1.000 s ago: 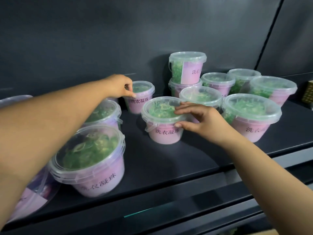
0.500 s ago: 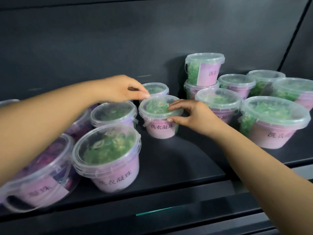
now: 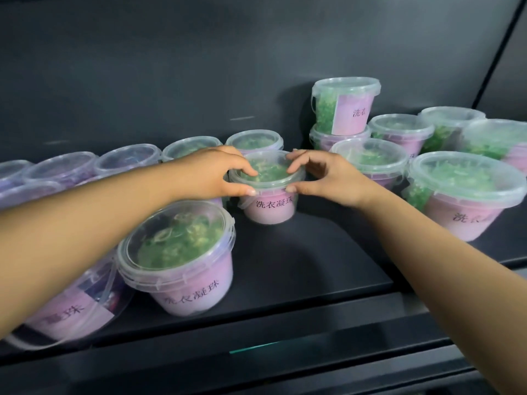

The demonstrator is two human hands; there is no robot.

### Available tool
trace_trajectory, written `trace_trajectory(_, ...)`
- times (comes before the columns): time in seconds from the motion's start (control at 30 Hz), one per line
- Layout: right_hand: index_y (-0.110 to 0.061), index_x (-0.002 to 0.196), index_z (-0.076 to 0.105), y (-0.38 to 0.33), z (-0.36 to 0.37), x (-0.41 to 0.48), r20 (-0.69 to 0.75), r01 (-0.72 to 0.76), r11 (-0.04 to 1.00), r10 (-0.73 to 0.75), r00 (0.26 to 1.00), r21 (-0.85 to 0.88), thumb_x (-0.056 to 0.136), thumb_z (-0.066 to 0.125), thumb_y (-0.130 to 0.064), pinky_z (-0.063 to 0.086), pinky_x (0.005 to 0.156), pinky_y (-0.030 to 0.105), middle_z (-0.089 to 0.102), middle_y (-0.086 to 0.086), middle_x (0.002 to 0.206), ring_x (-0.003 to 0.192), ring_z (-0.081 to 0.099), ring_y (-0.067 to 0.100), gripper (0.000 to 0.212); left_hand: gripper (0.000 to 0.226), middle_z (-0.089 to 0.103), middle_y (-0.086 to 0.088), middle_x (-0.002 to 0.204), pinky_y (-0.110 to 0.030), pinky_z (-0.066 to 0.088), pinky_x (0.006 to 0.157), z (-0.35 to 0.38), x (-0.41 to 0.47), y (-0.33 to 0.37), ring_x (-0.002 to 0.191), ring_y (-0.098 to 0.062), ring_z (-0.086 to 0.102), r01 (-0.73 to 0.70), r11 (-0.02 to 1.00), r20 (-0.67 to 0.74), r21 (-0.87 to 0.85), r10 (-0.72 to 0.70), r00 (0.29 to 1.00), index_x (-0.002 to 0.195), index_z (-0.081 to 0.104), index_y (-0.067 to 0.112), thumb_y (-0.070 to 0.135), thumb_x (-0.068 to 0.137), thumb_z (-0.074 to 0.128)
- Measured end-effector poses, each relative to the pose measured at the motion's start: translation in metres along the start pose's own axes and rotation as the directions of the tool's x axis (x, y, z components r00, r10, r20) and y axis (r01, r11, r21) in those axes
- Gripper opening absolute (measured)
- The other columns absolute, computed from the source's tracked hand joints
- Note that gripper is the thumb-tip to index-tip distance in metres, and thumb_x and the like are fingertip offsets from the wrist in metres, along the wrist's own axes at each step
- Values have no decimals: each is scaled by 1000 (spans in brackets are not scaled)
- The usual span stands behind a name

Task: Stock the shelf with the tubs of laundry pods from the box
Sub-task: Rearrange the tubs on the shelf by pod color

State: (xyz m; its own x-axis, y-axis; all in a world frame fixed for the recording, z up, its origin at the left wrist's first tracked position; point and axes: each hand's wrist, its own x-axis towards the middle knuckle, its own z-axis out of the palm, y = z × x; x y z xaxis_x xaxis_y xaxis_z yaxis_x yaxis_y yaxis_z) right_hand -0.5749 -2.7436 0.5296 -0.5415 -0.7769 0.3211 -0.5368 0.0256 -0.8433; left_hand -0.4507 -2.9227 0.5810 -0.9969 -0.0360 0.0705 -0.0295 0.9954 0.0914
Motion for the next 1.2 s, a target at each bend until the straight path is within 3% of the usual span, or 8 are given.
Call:
trace_trajectory(0.2,-10,106,63,-16,-16,-21,-197,51,931,-130,972,-361,76,74,-7,41,96,26,54,-6,108,105,55,17,32,42,54,11,128,-14,26,93,-5,2,2,120,-8,45,-11,999,49,51,8,999,122,57,28,43,83,60)
trace_trajectory(0.3,-9,112,63,-30,-33,-40,-289,37,861,-210,934,-507,78,72,-13,34,97,13,59,0,119,112,52,12,36,41,53,11,123,-16,28,93,-8,4,4,118,-8,45,-1,998,74,67,-3,997,120,57,30,44,82,61)
trace_trajectory(0.5,-11,128,53,-16,-43,-58,-250,-250,495,66,966,-832,86,59,-21,40,92,35,56,13,129,115,52,32,43,41,50,9,103,-27,38,91,-18,13,12,103,-13,47,38,990,156,135,-59,986,111,59,34,56,77,58)
trace_trajectory(0.73,-16,103,72,-41,-50,-82,-204,-93,744,-59,977,-662,74,74,-8,31,69,-5,70,-5,101,84,61,2,30,39,53,20,104,-17,28,78,-18,16,44,96,-3,42,-58,998,90,35,55,994,116,57,34,51,80,55)
trace_trajectory(0.87,-28,90,69,-57,-47,-101,-57,41,991,-48,997,-129,61,75,-21,46,74,3,70,-24,77,76,64,-11,30,66,49,20,130,-10,28,90,-16,16,83,109,6,41,-284,955,75,-87,290,954,126,49,40,67,66,59)
trace_trajectory(0.97,-29,89,67,-55,-65,-114,-304,23,984,-76,950,-174,67,70,-27,49,82,11,68,-29,79,83,64,-8,22,82,30,23,146,-10,18,103,-7,14,106,130,4,29,-343,936,161,-80,351,922,136,34,46,78,63,50)
trace_trajectory(1.1,-20,117,62,-31,-94,-134,-495,-399,708,81,865,-583,83,66,-27,29,101,17,55,-15,122,119,45,5,36,62,22,25,150,4,5,95,9,10,113,133,10,16,-413,906,147,-94,423,894,137,31,49,59,78,49)
trace_trajectory(1.2,-14,127,56,-20,-94,-143,-432,-411,542,96,897,-733,81,67,-24,25,106,27,51,3,138,131,41,21,48,49,35,26,143,15,1,77,2,7,112,120,15,17,-425,903,124,-72,430,894,129,40,52,53,81,51)
